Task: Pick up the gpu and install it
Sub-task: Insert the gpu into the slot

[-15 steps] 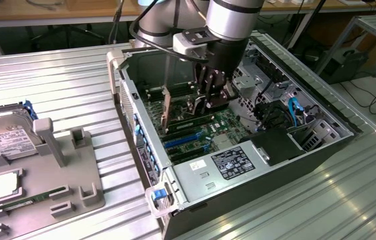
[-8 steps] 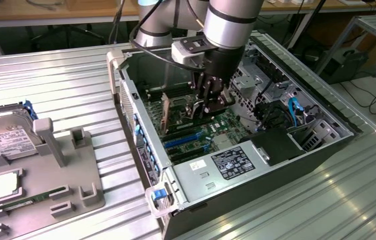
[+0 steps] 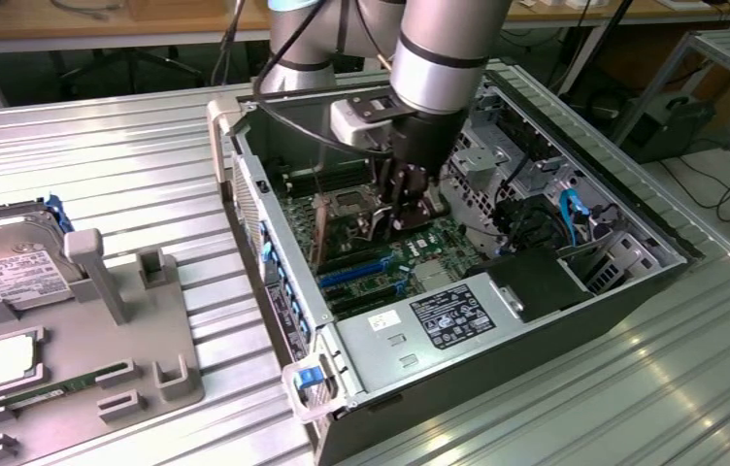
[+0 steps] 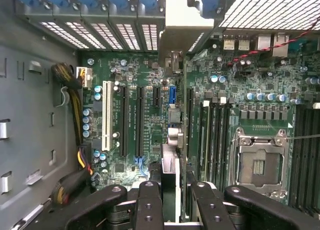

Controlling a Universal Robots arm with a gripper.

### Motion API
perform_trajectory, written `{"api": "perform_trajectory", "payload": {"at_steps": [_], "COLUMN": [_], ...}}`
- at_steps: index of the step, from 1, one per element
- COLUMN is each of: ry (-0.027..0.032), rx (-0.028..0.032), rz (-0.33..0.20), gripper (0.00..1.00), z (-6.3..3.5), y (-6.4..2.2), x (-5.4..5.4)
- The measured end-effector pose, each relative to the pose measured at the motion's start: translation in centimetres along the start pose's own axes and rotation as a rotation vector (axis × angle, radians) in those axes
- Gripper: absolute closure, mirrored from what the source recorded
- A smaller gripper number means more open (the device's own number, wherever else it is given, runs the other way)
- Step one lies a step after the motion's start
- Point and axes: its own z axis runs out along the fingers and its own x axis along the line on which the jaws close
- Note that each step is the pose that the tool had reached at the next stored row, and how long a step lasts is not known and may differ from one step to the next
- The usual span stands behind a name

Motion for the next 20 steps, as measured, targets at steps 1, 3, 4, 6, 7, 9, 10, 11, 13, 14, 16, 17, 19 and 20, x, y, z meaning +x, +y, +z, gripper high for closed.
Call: {"api": "perform_trajectory", "payload": {"at_steps": [1, 3, 4, 6, 7, 9, 10, 11, 13, 14, 16, 17, 19, 20], "ry": [0.0000, 0.0000, -0.0001, 0.0000, 0.0001, 0.0000, 0.0000, 0.0001, 0.0000, 0.0000, 0.0000, -0.0010, -0.0111, -0.0183], "rx": [0.0000, 0.0000, 0.0000, 0.0000, 0.0000, 0.0000, -0.0001, -0.0001, 0.0000, 0.0000, 0.0000, 0.0001, 0.0003, 0.0006], "rz": [0.000, 0.000, 0.000, 0.000, 0.000, 0.000, 0.000, 0.000, 0.000, 0.000, 0.000, 0.000, 0.000, 0.000], "gripper": [0.73, 0.73, 0.73, 0.73, 0.73, 0.73, 0.73, 0.73, 0.73, 0.73, 0.73, 0.73, 0.73, 0.73], "z": [0.21, 0.56, 0.71, 0.73, 0.73, 0.73, 0.73, 0.73, 0.78, 0.81, 0.90, 0.98, 1.06, 1.11], "y": [0.00, -0.01, -0.01, -0.01, -0.01, -0.01, 0.00, 0.07, 0.34, 0.43, 0.67, 0.74, 0.74, 0.74], "x": [0.00, -0.01, -0.01, -0.01, -0.01, -0.01, -0.01, -0.02, -0.03, -0.03, -0.04, -0.04, -0.04, -0.04]}}
